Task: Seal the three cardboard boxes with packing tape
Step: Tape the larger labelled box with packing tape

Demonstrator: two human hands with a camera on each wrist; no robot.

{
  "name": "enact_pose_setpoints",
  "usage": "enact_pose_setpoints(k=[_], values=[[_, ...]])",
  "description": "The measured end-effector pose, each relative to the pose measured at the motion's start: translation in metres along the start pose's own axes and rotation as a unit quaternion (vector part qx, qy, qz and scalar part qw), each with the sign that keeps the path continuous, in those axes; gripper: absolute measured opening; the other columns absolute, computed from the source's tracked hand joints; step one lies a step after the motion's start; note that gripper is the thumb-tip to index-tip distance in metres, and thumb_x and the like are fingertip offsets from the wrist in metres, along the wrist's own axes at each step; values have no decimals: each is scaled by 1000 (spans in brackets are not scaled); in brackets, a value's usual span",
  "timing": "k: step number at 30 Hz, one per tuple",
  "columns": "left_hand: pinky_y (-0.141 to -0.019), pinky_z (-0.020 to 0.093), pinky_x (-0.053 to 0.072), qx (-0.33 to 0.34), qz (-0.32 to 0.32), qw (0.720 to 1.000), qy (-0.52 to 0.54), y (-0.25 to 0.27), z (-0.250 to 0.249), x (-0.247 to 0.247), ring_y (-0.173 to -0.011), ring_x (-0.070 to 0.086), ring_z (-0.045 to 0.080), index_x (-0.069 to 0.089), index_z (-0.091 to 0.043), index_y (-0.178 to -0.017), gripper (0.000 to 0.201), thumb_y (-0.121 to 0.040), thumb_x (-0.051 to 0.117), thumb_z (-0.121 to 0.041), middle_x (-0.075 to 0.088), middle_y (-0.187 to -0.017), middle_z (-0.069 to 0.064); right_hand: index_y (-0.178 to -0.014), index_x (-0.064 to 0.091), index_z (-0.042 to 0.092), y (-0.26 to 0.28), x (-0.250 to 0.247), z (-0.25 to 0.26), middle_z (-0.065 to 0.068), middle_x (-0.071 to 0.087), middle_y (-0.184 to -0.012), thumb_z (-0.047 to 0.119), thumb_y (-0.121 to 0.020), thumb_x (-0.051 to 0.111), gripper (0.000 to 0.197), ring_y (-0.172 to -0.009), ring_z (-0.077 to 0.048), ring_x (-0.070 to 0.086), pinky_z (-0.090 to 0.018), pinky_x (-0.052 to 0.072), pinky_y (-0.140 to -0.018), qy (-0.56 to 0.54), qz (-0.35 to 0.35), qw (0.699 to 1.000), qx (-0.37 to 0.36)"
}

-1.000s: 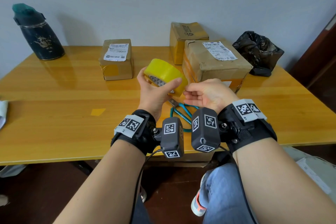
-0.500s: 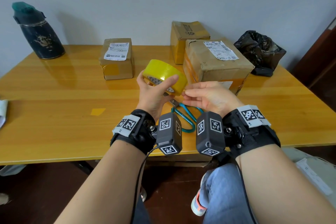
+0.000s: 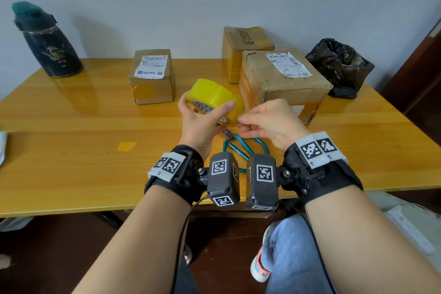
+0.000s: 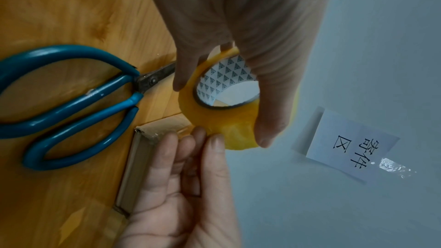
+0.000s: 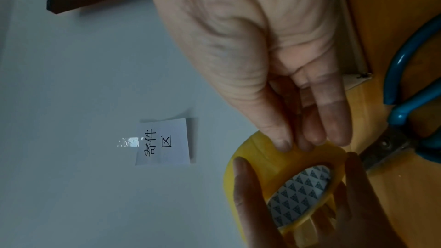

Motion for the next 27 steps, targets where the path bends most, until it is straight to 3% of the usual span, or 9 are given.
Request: enact_pose_setpoints(k=[6,12,16,18,20,22,24,25,27], values=[[-76,51,58,-41,7,999,-5,0,4,1,-103,65,30,23,-25,-138,90,-71,81,-8,58,-120,10,-80,65,-5,1,2,1,-14,64,-72,-5,-82,67,3,-62,-17,62,-24,57,-58,2,20,1000,-10],[-70,45,58,-124,2,991,-53,4,11,0,-97,62,27,25,-20,-134,81,-75,80,-21,52,-112,2,-77,64,-4,0,0,0,-11,64,-66,-6,-81,68,6,-57,-14,62,-23,56,-56,7,25,999,-18],[-69,40,57,-137,-11,985,-103,2,13,-5,-88,53,12,26,-15,-137,80,-77,78,-28,42,-100,-8,-75,65,-4,0,-1,4,-12,64,-67,-6,-79,69,6,-55,-11,61,-22,56,-55,64,23,997,-41],[-76,42,56,-144,-18,980,-136,-2,16,-12,-87,51,7,27,-14,-138,81,-77,77,-32,40,-97,-11,-72,65,-2,0,0,9,-16,65,-71,-6,-77,70,8,-57,-14,62,-25,58,-58,107,26,992,-56],[-80,49,56,-170,-12,974,-152,-4,21,-16,-98,57,19,28,-12,-136,91,-69,82,-41,47,-106,-2,-72,65,-2,1,1,13,-18,65,-74,-5,-76,71,8,-59,-15,62,-27,58,-59,142,32,987,-65],[-65,44,59,-202,13,966,-162,-3,27,-15,-111,58,39,31,-2,-139,122,-48,89,-58,52,-128,19,-74,65,-5,1,2,17,-19,65,-76,-5,-76,71,6,-59,-15,61,-26,57,-58,162,37,983,-75],[-59,40,56,-234,40,954,-181,-8,42,-18,-119,53,46,31,0,-144,141,-35,89,-67,43,-140,29,-75,65,-6,3,3,22,-19,64,-74,-6,-76,70,6,-57,-13,60,-25,57,-57,182,44,978,-88],[-59,40,55,-249,53,949,-186,-7,44,-18,-115,56,44,33,0,-144,137,-37,88,-67,45,-139,29,-75,65,-7,4,4,24,-19,64,-73,-6,-76,70,6,-56,-12,60,-25,57,-56,192,48,976,-95],[-57,36,56,-264,80,944,-179,7,37,-9,-88,67,33,48,0,-132,104,-57,81,-65,62,-117,22,-76,65,-8,5,5,26,-21,64,-74,-6,-76,70,6,-57,-12,60,-26,57,-57,207,54,972,-101]])
Point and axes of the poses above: each hand's wrist, its own y-axis away from the middle knuckle, its own x-axis out of the palm, z = x × y, the point moved 10 cm from there along -y, towards the middle knuckle
